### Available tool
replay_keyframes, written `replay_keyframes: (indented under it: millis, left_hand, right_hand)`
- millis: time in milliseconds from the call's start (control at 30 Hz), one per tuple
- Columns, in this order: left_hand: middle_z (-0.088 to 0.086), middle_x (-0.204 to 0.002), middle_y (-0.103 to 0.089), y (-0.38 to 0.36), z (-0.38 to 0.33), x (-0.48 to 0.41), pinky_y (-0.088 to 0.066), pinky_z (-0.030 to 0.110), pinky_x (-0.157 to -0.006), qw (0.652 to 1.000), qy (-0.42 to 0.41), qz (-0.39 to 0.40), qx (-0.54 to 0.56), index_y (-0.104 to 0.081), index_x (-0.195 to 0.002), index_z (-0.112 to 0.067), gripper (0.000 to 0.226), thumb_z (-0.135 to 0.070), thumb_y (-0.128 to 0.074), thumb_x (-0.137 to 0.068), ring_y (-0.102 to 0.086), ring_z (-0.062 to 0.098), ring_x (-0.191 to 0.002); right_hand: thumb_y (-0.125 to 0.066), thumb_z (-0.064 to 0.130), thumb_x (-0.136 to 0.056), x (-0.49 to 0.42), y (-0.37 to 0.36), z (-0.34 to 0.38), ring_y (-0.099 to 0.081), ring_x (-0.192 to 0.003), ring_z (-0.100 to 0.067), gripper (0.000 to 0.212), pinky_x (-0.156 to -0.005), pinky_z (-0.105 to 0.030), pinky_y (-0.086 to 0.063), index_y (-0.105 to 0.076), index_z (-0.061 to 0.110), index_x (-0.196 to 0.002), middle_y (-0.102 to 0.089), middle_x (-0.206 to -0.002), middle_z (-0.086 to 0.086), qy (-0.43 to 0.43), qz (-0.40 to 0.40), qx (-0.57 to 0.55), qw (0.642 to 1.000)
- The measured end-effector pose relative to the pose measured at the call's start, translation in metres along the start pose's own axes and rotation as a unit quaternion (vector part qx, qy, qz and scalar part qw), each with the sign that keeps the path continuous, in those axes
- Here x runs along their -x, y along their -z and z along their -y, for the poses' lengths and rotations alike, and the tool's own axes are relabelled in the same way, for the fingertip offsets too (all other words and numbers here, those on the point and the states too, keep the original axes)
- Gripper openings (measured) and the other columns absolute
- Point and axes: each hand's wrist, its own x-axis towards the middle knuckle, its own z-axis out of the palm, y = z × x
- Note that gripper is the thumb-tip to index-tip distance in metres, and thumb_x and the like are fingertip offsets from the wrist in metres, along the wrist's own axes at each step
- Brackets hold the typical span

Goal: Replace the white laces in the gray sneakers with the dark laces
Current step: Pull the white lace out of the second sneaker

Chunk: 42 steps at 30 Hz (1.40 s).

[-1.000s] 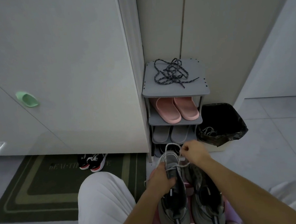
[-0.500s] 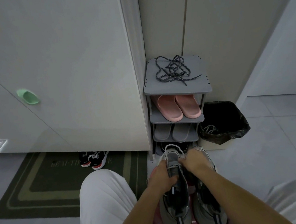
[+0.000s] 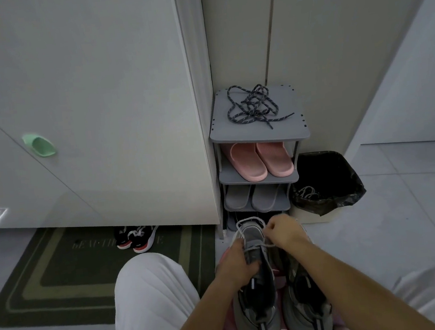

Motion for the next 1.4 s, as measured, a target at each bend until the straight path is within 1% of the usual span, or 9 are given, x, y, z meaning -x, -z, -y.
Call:
replay_keyframes:
  millis: [200,400,500,633,733,833,1100,1267,1400]
  left_hand:
    - [0.001,-0.116,-0.062,-0.001,-0.001,0.002,-0.047,0.032,-0.096,0.999,-0.028,-0.009,-0.015,-0.046,-0.128,-0.023,0.052,-0.031,-0.063,-0.080,-0.059,0.019,-0.107]
    - [-0.006,-0.115,-0.064,0.000,-0.002,0.005,-0.049,0.032,-0.097,1.000,-0.028,-0.006,0.000,-0.039,-0.134,-0.030,0.063,-0.035,-0.062,-0.075,-0.061,0.014,-0.104]
    - [-0.009,-0.112,-0.064,-0.003,0.004,-0.001,-0.050,0.036,-0.095,1.000,-0.030,0.000,-0.006,-0.036,-0.136,-0.035,0.068,-0.038,-0.060,-0.072,-0.061,0.009,-0.102]
    - [-0.002,-0.133,-0.053,-0.003,0.004,-0.002,-0.043,0.034,-0.105,0.999,-0.028,0.005,-0.022,-0.028,-0.147,-0.025,0.076,-0.034,-0.062,-0.080,-0.052,0.015,-0.119]
    - [0.000,-0.136,-0.051,-0.003,0.005,-0.004,-0.041,0.038,-0.106,0.999,-0.029,0.006,-0.023,-0.027,-0.147,-0.024,0.076,-0.035,-0.061,-0.080,-0.051,0.017,-0.121]
    - [0.002,-0.138,-0.049,-0.002,0.005,-0.003,-0.039,0.036,-0.107,0.999,-0.034,0.001,-0.032,-0.028,-0.147,-0.021,0.073,-0.030,-0.061,-0.083,-0.048,0.019,-0.124]
    - [0.003,-0.145,-0.041,-0.007,0.009,-0.008,-0.035,0.035,-0.110,0.998,-0.030,-0.010,-0.055,-0.025,-0.148,-0.019,0.077,-0.035,-0.062,-0.083,-0.041,0.021,-0.132]
    - [0.003,-0.144,-0.041,-0.008,0.008,-0.008,-0.035,0.033,-0.110,0.998,-0.027,-0.016,-0.058,-0.026,-0.148,-0.018,0.077,-0.035,-0.063,-0.083,-0.040,0.020,-0.132]
    - [0.003,-0.143,-0.043,-0.008,0.006,-0.006,-0.036,0.036,-0.110,0.999,-0.026,-0.011,-0.046,-0.028,-0.147,-0.017,0.076,-0.034,-0.063,-0.081,-0.042,0.020,-0.131]
  right_hand:
    - [-0.055,0.022,-0.092,-0.017,0.054,0.007,-0.052,-0.071,-0.024,0.039,-0.064,-0.030,-0.040,-0.043,0.019,-0.054,-0.054,-0.067,-0.006,0.035,-0.089,-0.071,0.993]
    - [-0.061,0.034,-0.088,-0.007,0.024,0.003,-0.051,-0.059,-0.020,0.040,-0.059,-0.025,-0.039,-0.056,0.008,-0.059,-0.048,-0.056,-0.005,-0.011,0.088,0.046,0.995]
    - [-0.059,0.037,-0.086,-0.001,-0.001,-0.002,-0.056,-0.073,-0.021,0.031,-0.065,-0.025,-0.042,-0.059,0.010,-0.071,-0.060,-0.074,-0.008,-0.012,0.111,0.095,0.989]
    - [-0.059,0.033,-0.085,-0.002,-0.021,-0.005,-0.064,-0.083,-0.024,0.025,-0.070,-0.029,-0.049,-0.069,0.010,-0.085,-0.069,-0.089,-0.008,-0.025,0.068,0.045,0.996]
    - [-0.063,0.026,-0.082,0.001,-0.018,-0.003,-0.061,-0.068,-0.019,0.020,-0.064,-0.026,-0.049,-0.070,0.010,-0.072,-0.066,-0.072,-0.005,-0.035,0.041,-0.008,0.998]
    - [-0.062,0.018,-0.080,0.002,-0.009,-0.002,-0.053,-0.054,-0.015,0.029,-0.054,-0.022,-0.043,-0.056,0.016,-0.052,-0.058,-0.058,-0.002,-0.037,0.024,-0.043,0.998]
    - [-0.061,0.016,-0.086,-0.014,0.053,0.004,-0.053,-0.068,-0.020,0.031,-0.064,-0.026,-0.038,-0.052,0.015,-0.057,-0.058,-0.070,-0.008,-0.006,-0.082,-0.158,0.984]
    - [-0.054,0.027,-0.090,-0.006,0.025,-0.002,-0.053,-0.070,-0.025,0.042,-0.065,-0.026,-0.038,-0.046,0.013,-0.052,-0.052,-0.064,-0.008,-0.023,0.013,-0.035,0.999]
    - [-0.049,0.039,-0.092,0.001,-0.007,-0.005,-0.061,-0.087,-0.028,0.037,-0.071,-0.029,-0.042,-0.063,0.006,-0.084,-0.065,-0.090,-0.014,-0.027,0.070,0.051,0.996]
